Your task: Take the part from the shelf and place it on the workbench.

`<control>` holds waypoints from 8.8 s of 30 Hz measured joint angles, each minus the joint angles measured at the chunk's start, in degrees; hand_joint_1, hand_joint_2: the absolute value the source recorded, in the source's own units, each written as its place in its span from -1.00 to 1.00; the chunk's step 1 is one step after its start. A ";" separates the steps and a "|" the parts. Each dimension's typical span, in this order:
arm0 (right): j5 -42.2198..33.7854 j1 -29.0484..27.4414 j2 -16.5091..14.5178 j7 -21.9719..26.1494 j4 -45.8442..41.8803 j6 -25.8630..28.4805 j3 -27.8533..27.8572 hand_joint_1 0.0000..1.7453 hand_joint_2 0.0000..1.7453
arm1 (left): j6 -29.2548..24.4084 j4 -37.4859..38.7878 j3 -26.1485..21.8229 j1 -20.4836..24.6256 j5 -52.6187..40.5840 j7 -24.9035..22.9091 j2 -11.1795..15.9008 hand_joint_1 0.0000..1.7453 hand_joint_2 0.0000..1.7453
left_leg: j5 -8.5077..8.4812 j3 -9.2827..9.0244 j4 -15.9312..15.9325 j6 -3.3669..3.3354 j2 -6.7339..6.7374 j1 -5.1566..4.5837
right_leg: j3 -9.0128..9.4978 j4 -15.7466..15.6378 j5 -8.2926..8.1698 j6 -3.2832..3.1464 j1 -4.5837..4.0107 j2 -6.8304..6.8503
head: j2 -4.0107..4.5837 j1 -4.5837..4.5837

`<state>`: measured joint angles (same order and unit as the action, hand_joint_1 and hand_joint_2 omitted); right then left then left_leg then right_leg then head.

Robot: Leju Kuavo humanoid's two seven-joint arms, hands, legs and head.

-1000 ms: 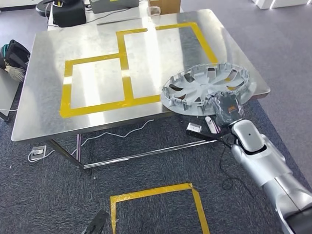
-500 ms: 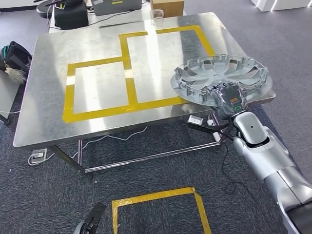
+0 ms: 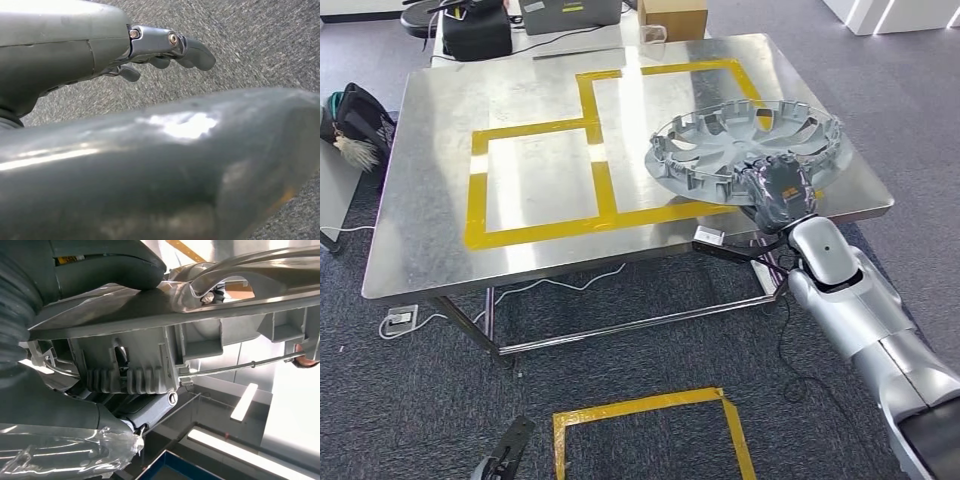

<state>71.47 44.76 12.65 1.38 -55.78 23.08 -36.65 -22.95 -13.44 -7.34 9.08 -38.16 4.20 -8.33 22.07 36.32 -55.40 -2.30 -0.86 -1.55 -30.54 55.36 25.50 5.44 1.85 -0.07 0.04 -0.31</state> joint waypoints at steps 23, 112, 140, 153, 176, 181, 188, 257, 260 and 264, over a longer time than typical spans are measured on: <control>-0.55 -1.73 -0.22 -0.17 0.76 0.37 0.04 1.00 1.00 | -1.78 -0.11 -0.12 0.00 0.46 -0.14 0.07 -1.00 -1.00 | 10.03 3.50 -15.31 3.70 0.40 1.22 | -0.41 -0.43 -0.28 -3.17 -0.05 -0.05 | 0.00 -0.04; -2.38 3.24 -1.91 1.07 1.42 -0.52 -1.34 -1.00 -1.00 | -4.97 -0.04 1.81 0.33 -4.05 -5.91 1.69 -1.00 -1.00 | -3.68 1.75 0.53 -0.19 -0.37 0.71 | -4.36 10.91 8.24 -1.23 -1.27 -0.48 | 0.00 0.53; -3.04 4.90 -3.19 1.54 2.16 -1.77 -2.80 -1.00 -1.00 | -5.60 -0.04 1.39 0.64 -3.49 -5.97 1.52 -1.00 -1.00 | 2.73 -3.54 -1.36 1.44 0.16 1.48 | -8.28 3.56 -3.58 -1.24 -0.85 -0.42 | 0.00 0.41; -3.08 5.58 -3.39 1.74 2.67 -2.19 -3.31 -1.00 -1.00 | -5.82 -0.04 0.76 0.46 -3.18 -5.88 1.44 -1.00 -1.00 | -4.18 2.77 -1.12 1.79 0.22 0.77 | 0.24 2.39 2.41 -3.16 -2.22 -0.34 | 0.00 0.74; -3.82 4.71 -4.17 1.73 3.10 -2.43 -4.45 -1.00 -1.00 | -6.05 -0.04 0.39 0.18 -3.67 -6.05 1.56 -1.00 -1.00 | 0.89 -1.06 -1.45 0.79 0.38 1.68 | -13.33 19.27 4.19 -0.85 -0.92 0.14 | 0.00 0.92; -3.86 4.91 -4.20 1.71 3.11 -2.39 -4.51 -1.00 -1.00 | -6.06 -0.04 0.37 0.21 -3.68 -6.05 1.54 -1.00 -1.00 | -1.27 1.15 -1.55 1.65 0.43 1.48 | -1.56 4.10 1.21 -1.95 -1.57 0.02 | 0.00 0.84; -3.95 4.93 -4.26 1.77 3.14 -2.39 -4.66 -1.00 -1.00 | -6.08 -0.04 0.35 0.00 -3.68 -6.05 1.61 -1.00 -1.00 | 4.02 4.94 -8.55 3.86 0.39 1.61 | -2.86 1.76 -1.20 -4.08 -1.25 0.23 | 0.00 0.43; -3.62 4.49 -4.03 1.13 3.39 -3.34 -7.16 -1.00 -1.00 | -5.56 -0.09 0.48 0.49 -4.95 -7.13 0.93 -1.00 -1.00 | 2.44 -1.77 -4.17 3.76 3.90 1.77 | -5.15 2.67 -3.10 -3.18 -1.47 3.97 | 0.02 0.09; -3.58 4.83 -3.99 1.11 3.41 -3.32 -7.19 -1.00 -1.00 | -5.55 -0.09 0.49 0.57 -4.98 -7.13 0.83 -1.00 -1.00 | 2.06 -1.97 -2.31 2.28 3.81 1.50 | -5.25 2.62 -3.25 -2.40 -1.86 5.53 | 0.01 0.08; -3.59 4.89 -3.96 1.11 3.43 -3.32 -7.26 -1.00 -1.00 | -5.55 -0.09 0.49 0.56 -4.99 -7.13 0.86 -1.00 -1.00 | 1.19 -1.50 -2.14 0.73 1.38 1.71 | -8.18 9.34 1.25 -1.36 -1.37 1.76 | 0.01 0.20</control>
<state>67.88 49.65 8.70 2.49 -52.35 19.76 -43.91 -28.50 -13.53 -6.86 9.64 -43.15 -2.93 -7.47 23.26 34.81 -57.54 -1.57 0.52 0.16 -38.72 64.70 26.75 4.08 0.48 1.70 0.05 -0.11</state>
